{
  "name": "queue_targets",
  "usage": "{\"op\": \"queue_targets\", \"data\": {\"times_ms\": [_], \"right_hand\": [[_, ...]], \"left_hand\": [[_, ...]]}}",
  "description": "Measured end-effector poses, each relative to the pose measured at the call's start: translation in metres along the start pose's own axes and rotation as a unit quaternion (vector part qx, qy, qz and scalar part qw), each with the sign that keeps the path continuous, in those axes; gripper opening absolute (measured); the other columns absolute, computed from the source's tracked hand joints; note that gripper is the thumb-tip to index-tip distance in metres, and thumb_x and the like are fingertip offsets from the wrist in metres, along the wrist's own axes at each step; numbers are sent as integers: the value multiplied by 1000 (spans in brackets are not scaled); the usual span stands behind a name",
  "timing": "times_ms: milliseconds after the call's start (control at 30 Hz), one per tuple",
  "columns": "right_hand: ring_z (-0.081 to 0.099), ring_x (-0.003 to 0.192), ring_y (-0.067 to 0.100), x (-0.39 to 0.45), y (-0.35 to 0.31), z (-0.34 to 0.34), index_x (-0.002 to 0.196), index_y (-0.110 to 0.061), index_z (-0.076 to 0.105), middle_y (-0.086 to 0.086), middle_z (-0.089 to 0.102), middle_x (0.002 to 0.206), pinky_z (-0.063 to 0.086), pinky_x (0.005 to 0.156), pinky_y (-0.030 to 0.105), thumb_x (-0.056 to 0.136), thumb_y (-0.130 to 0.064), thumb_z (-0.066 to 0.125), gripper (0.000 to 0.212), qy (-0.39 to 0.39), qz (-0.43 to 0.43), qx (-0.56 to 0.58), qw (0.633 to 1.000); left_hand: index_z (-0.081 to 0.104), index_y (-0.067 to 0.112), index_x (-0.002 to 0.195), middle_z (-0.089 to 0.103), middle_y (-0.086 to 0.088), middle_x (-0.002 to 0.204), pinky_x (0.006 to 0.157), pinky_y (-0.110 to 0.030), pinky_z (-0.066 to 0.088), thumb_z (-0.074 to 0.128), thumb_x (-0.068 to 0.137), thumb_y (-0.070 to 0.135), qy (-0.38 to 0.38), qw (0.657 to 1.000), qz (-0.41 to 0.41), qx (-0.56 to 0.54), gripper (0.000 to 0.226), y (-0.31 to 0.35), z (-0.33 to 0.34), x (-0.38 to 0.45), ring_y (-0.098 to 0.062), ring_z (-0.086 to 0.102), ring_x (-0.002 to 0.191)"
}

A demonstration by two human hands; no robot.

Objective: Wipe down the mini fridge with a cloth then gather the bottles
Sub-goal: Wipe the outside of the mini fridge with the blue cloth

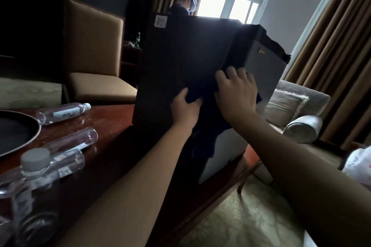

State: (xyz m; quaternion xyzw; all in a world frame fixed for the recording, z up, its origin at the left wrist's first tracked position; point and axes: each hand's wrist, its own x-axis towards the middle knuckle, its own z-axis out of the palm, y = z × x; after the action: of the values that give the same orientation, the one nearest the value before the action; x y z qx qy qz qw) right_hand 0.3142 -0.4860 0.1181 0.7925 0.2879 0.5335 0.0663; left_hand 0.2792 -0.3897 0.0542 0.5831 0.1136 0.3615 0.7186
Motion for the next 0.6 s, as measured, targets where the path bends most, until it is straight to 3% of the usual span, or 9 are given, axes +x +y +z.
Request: {"op": "queue_targets", "data": {"times_ms": [67,200,400,600], "right_hand": [[59,84,34,-18,-10,9,93,-10,63,12,63,89,46,72,40,73,-14,72,23,-14,-10,2,1000],[58,75,32,-69,-37,28,84,-10,63,10,61,78,47,66,38,62,-12,79,26,-52,-9,42,998],[58,64,28,-155,-83,56,75,-14,65,6,58,68,48,57,35,50,-14,85,32,-146,13,90,985],[59,58,22,-184,-97,64,80,-12,64,5,57,68,49,50,30,47,-8,88,41,-189,101,152,965]], "left_hand": [[59,33,107,63,15,102,92,-29,50,66,89,17,10,999,-11,38,25,-19,-8,-7,-8,61,100],[61,21,121,64,3,114,93,-31,49,63,90,14,16,991,-58,118,32,-68,-24,-24,-15,61,104],[64,15,118,66,-9,119,96,-36,48,59,91,16,-7,962,-176,211,28,-146,-52,-61,-28,62,109],[58,10,128,62,-7,122,90,-31,47,57,94,12,9,965,-204,163,34,-154,-57,-65,-26,59,112]]}}
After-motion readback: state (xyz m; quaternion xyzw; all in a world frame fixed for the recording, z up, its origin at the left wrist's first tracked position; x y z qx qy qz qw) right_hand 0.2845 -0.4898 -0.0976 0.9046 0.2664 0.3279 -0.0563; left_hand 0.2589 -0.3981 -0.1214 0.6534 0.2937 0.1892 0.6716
